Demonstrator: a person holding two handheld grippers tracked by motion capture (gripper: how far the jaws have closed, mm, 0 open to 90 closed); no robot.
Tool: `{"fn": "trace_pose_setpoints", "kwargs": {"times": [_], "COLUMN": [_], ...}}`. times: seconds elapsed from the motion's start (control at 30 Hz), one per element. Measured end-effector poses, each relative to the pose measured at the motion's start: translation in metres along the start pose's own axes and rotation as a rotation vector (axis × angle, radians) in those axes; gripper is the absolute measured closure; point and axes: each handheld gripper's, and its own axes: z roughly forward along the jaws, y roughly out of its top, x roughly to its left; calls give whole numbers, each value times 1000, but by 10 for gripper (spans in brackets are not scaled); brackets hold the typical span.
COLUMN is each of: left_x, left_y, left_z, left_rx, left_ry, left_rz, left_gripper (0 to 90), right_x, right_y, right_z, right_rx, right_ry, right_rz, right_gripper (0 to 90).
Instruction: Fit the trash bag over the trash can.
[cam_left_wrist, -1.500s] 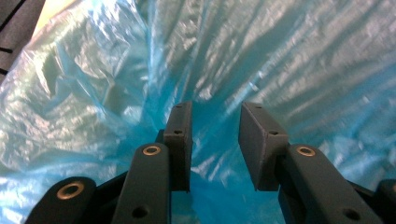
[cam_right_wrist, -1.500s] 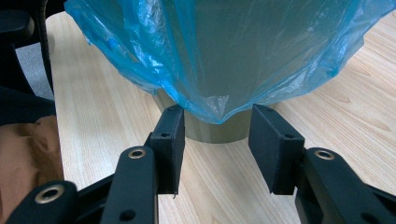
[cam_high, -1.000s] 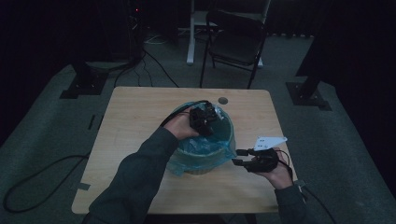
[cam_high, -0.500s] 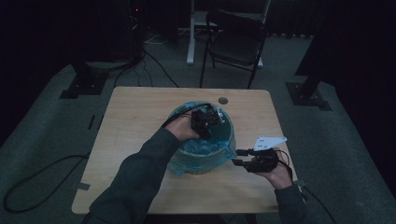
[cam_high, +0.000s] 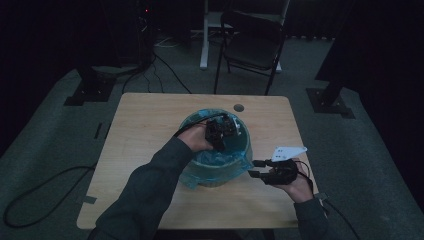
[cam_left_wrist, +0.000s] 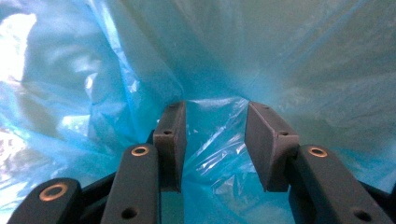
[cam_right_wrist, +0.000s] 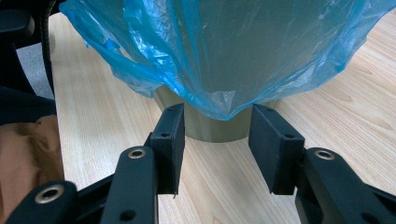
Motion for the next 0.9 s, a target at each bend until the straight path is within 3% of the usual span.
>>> {"fn": "trace_pose_setpoints", "kwargs": {"times": [0.27,0.4,0.57,0.6,0.9], "left_x": [1,5,7,9,12], "left_y": [-1,-6,-13,-21,-51], "left_z": [-5,-19,-32,-42,-73], "left_rx": [-35,-128,-190,-235,-367], "left_ry": [13,24,40,60,135], "left_rz": [-13,-56,-90,-109,-172], "left_gripper": [587,585,585,585,585], "right_x": [0,0,-1,-1,-1], "right_y": [0,0,-1,-1,-1], "right_z": [0,-1,-1,-2,-4], "right_rx": [0,-2,-2,-2,-7], "right_ry": [-1,-1,-2,-4,-8], "right_rz": [0,0,4,7,6], "right_gripper": [556,555,555,555,554]}}
